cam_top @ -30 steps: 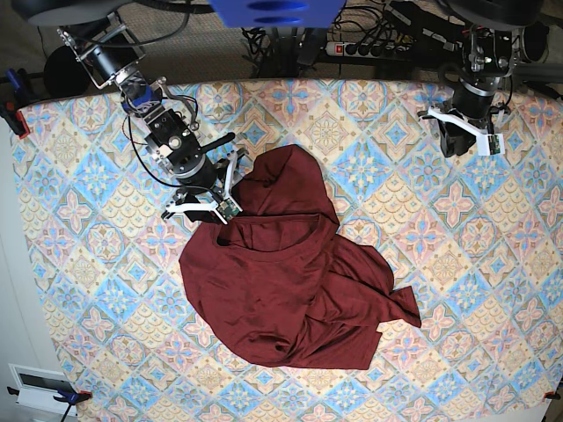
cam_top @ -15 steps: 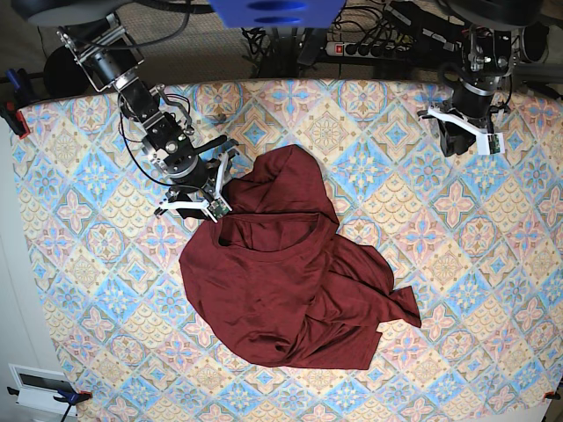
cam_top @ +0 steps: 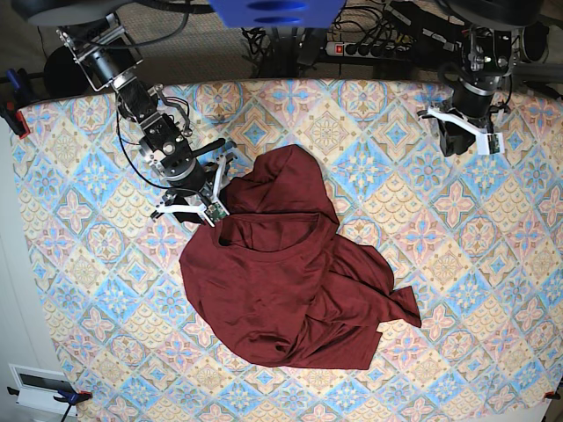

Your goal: Layout the t-shirt on the table in an organized manner, then fold the t-shirt properly

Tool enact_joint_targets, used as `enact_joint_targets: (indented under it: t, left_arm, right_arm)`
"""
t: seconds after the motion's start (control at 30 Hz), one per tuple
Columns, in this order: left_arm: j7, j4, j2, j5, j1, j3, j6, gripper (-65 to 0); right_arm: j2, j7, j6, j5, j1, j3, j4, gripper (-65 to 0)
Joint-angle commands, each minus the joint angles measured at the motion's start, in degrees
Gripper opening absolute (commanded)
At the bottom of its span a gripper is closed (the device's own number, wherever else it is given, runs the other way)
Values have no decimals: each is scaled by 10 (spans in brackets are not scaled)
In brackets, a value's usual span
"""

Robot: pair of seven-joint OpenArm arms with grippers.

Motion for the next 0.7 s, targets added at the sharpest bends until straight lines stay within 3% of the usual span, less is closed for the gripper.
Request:
enact_joint_targets:
  t: [0.0,0.23,0.67]
  left_arm:
    - [-12,10,-6,0,2,-3,-2,-506]
    - [-12,10,-6,0,2,-3,-2,-506]
    - [-12,9,-6,0,-1,-3,-2,-506]
  right_arm:
    - [4,13,-6,-1,22,3,8,-393]
    - [4,12,-5,0,72,-2,-9,-393]
    - [4,13,-4,0,75,-25,-49,-393]
